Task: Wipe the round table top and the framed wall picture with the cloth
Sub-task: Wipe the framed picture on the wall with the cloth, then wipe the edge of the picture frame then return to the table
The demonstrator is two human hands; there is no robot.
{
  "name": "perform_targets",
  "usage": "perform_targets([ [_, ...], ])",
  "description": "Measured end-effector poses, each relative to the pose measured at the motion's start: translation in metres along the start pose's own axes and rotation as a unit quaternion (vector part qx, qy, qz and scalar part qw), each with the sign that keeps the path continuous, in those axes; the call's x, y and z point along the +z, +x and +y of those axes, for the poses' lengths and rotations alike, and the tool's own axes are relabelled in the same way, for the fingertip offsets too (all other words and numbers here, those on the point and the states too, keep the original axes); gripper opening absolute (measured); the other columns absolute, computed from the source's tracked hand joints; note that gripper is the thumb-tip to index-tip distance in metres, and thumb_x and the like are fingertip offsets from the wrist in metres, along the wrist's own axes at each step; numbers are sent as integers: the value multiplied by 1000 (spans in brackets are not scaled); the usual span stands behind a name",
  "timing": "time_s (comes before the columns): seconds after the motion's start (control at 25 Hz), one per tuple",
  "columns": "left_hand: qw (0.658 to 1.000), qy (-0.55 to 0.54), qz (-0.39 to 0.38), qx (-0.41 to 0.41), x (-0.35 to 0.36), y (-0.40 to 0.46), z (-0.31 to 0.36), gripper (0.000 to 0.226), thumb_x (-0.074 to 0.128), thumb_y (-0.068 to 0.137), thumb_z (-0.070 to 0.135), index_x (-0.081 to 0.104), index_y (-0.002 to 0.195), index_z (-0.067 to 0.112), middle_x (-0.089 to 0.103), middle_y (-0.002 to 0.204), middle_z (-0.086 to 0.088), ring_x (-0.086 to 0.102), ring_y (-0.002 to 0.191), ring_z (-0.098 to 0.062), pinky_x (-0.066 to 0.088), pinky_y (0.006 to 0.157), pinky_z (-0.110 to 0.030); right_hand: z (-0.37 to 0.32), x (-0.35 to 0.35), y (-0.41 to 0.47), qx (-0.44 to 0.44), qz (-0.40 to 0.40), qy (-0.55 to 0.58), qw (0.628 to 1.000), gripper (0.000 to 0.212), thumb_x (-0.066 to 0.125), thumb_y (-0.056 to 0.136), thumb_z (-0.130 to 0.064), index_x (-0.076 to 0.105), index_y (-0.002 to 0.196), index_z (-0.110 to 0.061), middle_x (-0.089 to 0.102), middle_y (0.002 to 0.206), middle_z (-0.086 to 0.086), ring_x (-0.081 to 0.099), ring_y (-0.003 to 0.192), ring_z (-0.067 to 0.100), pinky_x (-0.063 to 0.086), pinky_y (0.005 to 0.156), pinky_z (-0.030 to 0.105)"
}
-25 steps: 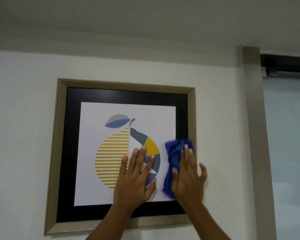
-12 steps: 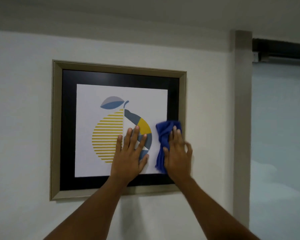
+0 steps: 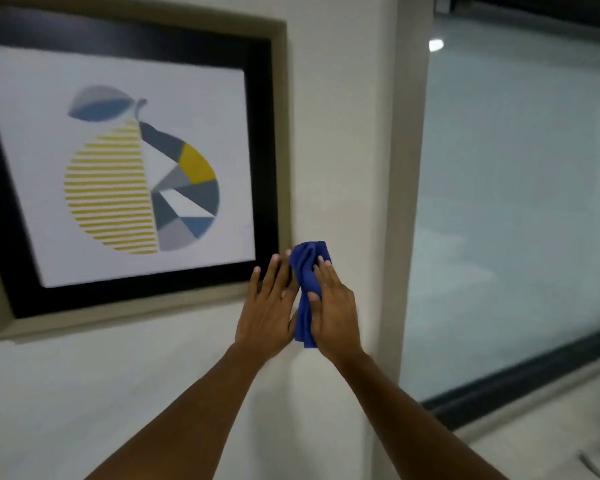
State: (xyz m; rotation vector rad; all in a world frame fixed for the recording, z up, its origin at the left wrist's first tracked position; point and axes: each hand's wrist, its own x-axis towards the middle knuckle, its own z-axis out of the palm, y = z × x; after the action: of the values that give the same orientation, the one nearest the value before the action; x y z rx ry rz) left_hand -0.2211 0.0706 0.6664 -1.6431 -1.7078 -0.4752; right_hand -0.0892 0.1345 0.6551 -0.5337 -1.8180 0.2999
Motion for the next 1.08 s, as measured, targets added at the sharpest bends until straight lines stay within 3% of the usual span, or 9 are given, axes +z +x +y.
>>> perform_targets([
  [0.2, 984, -73, -138, 87, 104, -76, 108, 73, 8, 101, 59, 6, 160, 15, 4, 169, -13, 6, 155, -32, 18, 124, -55, 105, -46, -158, 134, -68, -109, 983, 51, 32, 103, -26, 32, 149, -4, 37, 154, 13, 32, 144, 24, 29, 117, 41],
  [0.32, 959, -142, -224, 97, 180, -166, 195, 74, 14, 101, 62, 12, 160, 18, 7, 167, -13, 8, 154, -33, 15, 123, -55, 158, -65, -284, 243, -129, -141, 951, 50, 27, 104, -31, 30, 150, -12, 36, 155, 10, 28, 146, 20, 22, 118, 37],
  [0.4, 934, -203, -281, 86, 229, -244, 256, 72, 20, 100, 59, 13, 160, 20, 10, 168, -13, 8, 155, -33, 18, 123, -58, 191, -76, -377, 311, -138, -154, 928, 50, 29, 103, -32, 35, 148, -13, 45, 150, 12, 38, 141, 24, 30, 115, 43],
  [0.52, 894, -242, -371, 75, 286, -363, 338, 73, 32, 99, 55, 18, 159, 17, 15, 167, -14, 16, 154, -33, 26, 119, -58, 231, -90, -518, 396, -209, -201, 871, 53, 27, 101, -35, 44, 144, -8, 51, 145, 12, 45, 136, 27, 34, 113, 45],
  [0.6, 874, -223, -426, 73, 321, -428, 377, 76, 33, 95, 59, 22, 158, 19, 15, 166, -14, 20, 152, -34, 17, 119, -55, 256, -89, -599, 440, -262, -234, 826, 53, 26, 101, -34, 45, 143, -8, 48, 147, 10, 43, 138, 27, 26, 114, 35],
  [0.72, 848, -176, -498, 48, 362, -493, 405, 76, 33, 95, 60, 23, 158, 19, 10, 166, -17, 12, 154, -36, -3, 122, -58, 274, -72, -686, 450, -371, -305, 752, 52, 27, 105, -30, 26, 152, -7, 12, 159, 8, 20, 148, 26, 17, 116, 35],
  [0.8, 850, -185, -493, 9, 381, -522, 411, 74, 41, 95, 52, 26, 157, 13, 19, 165, -19, 18, 152, -38, 6, 121, -58, 276, -56, -720, 482, -395, -317, 715, 59, 19, 105, -38, 4, 155, -9, -9, 160, 6, -2, 151, 23, 10, 119, 37],
  [0.88, 845, -191, -494, 72, 386, -538, 410, 70, 39, 96, 47, 23, 157, 17, 21, 164, -17, 23, 151, -36, 14, 120, -57, 272, -49, -733, 482, -385, -330, 715, 63, 21, 104, -41, 3, 154, -9, -6, 162, 8, -3, 150, 24, 9, 119, 38],
  [1.08, 776, -159, -582, 186, 387, -501, 400, 64, 27, 104, 47, 6, 159, 24, -3, 169, -12, -4, 155, -34, -4, 122, -59, 297, -71, -680, 490, -526, -267, 642, 66, 31, 103, -41, 3, 156, -11, -12, 163, 7, 0, 151, 24, 24, 116, 39],
])
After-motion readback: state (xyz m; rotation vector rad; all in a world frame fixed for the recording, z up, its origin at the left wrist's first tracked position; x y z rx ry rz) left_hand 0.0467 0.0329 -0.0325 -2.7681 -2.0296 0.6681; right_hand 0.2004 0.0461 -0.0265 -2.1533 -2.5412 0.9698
